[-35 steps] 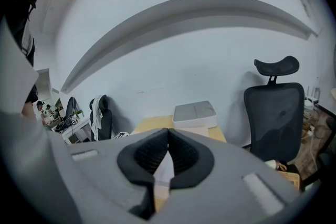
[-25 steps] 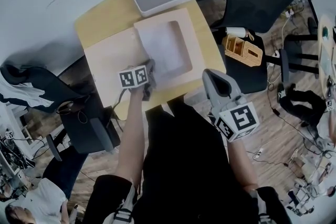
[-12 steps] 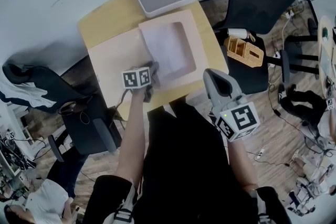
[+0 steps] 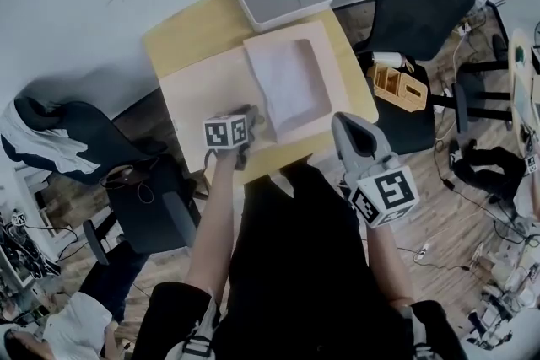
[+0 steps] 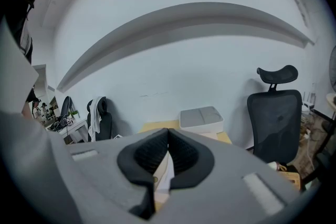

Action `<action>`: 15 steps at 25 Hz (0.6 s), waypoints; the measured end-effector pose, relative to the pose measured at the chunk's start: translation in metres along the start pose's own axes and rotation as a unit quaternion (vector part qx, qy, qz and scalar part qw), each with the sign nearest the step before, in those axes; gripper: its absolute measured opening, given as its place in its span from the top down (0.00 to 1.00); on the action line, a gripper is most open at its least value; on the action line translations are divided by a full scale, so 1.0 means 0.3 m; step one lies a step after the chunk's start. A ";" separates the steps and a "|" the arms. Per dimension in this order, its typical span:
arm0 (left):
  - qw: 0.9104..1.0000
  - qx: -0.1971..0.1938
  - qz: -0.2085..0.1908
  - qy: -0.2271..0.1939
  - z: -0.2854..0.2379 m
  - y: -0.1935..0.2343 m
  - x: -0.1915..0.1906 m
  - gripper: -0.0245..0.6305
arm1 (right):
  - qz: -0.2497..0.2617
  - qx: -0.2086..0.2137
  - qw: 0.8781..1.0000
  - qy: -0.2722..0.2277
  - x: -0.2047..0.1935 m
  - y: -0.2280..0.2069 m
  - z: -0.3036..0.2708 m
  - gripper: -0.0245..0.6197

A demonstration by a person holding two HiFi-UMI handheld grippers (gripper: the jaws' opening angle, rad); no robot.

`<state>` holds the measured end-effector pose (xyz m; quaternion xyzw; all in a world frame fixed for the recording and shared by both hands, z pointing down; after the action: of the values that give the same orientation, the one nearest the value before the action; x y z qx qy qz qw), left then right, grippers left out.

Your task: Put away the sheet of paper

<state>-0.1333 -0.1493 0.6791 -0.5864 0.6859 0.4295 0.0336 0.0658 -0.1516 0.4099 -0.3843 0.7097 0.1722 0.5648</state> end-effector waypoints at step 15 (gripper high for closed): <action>0.983 -0.027 -0.175 -0.044 0.327 -0.048 0.043 0.90 | 0.000 -0.019 0.999 -0.045 -0.029 0.258 0.014 0.96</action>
<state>-0.1703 -0.0966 0.6025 -0.6789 0.5586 0.4605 0.1230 0.0120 -0.0956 0.4020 -0.3870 0.6800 0.2024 0.5889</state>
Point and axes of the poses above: the fingertips, and each gripper's own axes: z backward along the fingers, y to its left, x out of its top, the point moved 4 cm from there along z, backward along the fingers, and after that the axes turned 8 degrees about -y, right-handed, at the moved point
